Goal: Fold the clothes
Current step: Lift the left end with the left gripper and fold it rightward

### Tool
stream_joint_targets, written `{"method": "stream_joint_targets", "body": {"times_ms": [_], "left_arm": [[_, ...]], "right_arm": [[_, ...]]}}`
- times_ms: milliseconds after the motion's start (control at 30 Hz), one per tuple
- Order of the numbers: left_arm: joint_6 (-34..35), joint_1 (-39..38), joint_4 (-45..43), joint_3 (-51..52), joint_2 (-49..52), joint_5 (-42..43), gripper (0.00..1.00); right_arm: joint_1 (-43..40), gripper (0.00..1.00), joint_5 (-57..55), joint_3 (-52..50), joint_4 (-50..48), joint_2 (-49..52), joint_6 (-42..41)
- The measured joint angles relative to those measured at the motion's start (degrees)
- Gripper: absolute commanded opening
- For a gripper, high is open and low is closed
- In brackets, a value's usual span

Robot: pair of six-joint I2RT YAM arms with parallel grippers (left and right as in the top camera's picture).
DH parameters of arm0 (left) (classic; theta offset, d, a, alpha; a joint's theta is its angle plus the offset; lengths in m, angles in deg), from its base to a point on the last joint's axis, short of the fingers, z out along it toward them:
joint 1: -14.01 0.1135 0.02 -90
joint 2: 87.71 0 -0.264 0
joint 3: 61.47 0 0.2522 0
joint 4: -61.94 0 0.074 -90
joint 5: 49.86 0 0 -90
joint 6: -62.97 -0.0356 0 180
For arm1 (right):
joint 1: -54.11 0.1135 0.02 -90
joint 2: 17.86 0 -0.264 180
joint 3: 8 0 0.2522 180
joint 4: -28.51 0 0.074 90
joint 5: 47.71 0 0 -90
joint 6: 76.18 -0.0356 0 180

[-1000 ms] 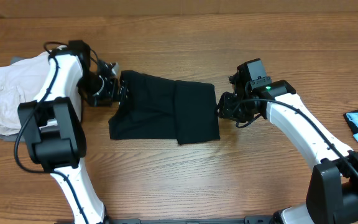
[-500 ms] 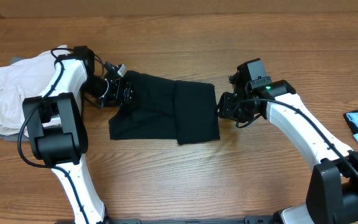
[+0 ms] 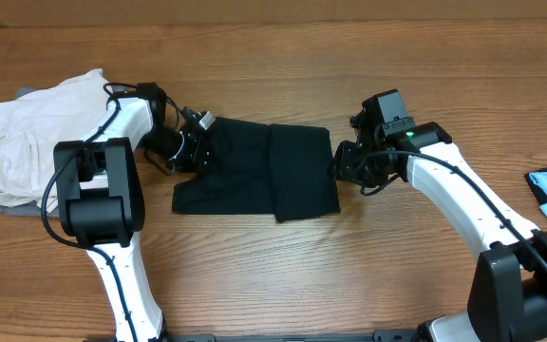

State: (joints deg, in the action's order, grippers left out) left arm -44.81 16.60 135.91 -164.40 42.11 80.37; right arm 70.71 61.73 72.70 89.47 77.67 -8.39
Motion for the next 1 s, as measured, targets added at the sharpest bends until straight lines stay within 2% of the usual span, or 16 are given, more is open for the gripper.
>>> {"method": "stream_joint_targets", "body": {"times_ms": [100, 300, 467, 600, 667, 800, 933, 1000], "left_arm": [[1.1, 0.2, 0.3, 0.0, 0.2, 0.1, 0.04], [2.3, 1.9, 8.2, -1.7, 0.3, -3.3, 0.04], [3.3, 4.3, 16.0, -8.7, -2.2, -9.6, 0.08], [5.8, 3.7, 18.0, -14.4, -7.7, -13.3, 0.08], [7.7, 2.1, 18.0, -16.2, -11.0, -14.4, 0.10], [12.6, -4.3, 17.6, -17.6, -15.7, -18.8, 0.20], [18.3, -13.2, 17.3, -17.8, -15.5, -25.7, 0.24], [21.1, -17.4, 16.4, -17.8, -14.7, -29.6, 0.31]], "right_arm": [[0.0, 0.37, 0.0, 0.0, 0.0, 0.0, 0.0], [0.0, 0.36, -0.5, 0.0, 0.0, 0.0, 0.0], [0.0, 0.36, -2.3, 0.0, 0.0, 0.0, 0.0], [0.0, 0.36, -3.0, 0.0, 0.0, 0.0, 0.0], [0.0, 0.37, -3.2, 0.0, 0.0, 0.0, 0.0], [0.0, 0.37, -3.4, 0.0, 0.0, 0.0, 0.0], [0.0, 0.36, -3.4, 0.0, 0.0, 0.0, 0.0], [0.0, 0.36, -3.4, 0.0, 0.2, 0.0, 0.0]]}}
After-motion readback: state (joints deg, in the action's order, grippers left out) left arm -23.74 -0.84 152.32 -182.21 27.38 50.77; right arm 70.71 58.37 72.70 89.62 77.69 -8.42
